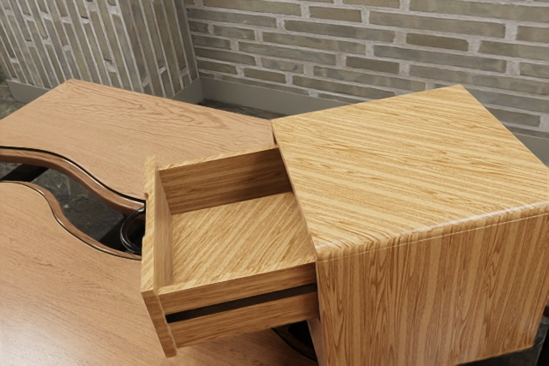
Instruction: Push the drawer handle with one arm to close the drawer
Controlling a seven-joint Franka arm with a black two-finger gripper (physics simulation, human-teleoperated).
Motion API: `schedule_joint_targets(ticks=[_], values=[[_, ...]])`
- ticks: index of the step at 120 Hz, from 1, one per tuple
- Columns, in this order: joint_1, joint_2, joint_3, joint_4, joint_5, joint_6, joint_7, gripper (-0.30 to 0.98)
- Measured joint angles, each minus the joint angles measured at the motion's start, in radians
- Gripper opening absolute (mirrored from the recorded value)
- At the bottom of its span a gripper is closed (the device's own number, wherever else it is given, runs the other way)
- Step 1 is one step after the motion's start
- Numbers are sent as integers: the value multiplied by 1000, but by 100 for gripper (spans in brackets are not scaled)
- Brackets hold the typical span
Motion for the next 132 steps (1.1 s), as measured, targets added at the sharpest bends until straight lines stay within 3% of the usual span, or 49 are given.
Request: schedule_joint_targets(ticks=[9, 13, 20, 30, 39, 53, 70, 88, 132], values=[[-5, -1, -4, 12, 2, 17, 11, 69], [-5, -3, -33, 99, 4, 11, 16, 69], [-2, -1, -148, 217, 10, -3, 23, 69], [-56, 39, -263, 245, 8, -15, 30, 68], [-101, 59, -288, 218, 7, -22, 29, 51], [-120, 35, -321, 77, 14, -25, 22, 21], [-102, -34, -379, -124, 21, 17, -1, 4], [-33, -128, -465, -299, 21, 72, -39, -4], [-29, -323, -538, -701, 11, 206, -117, -9]])
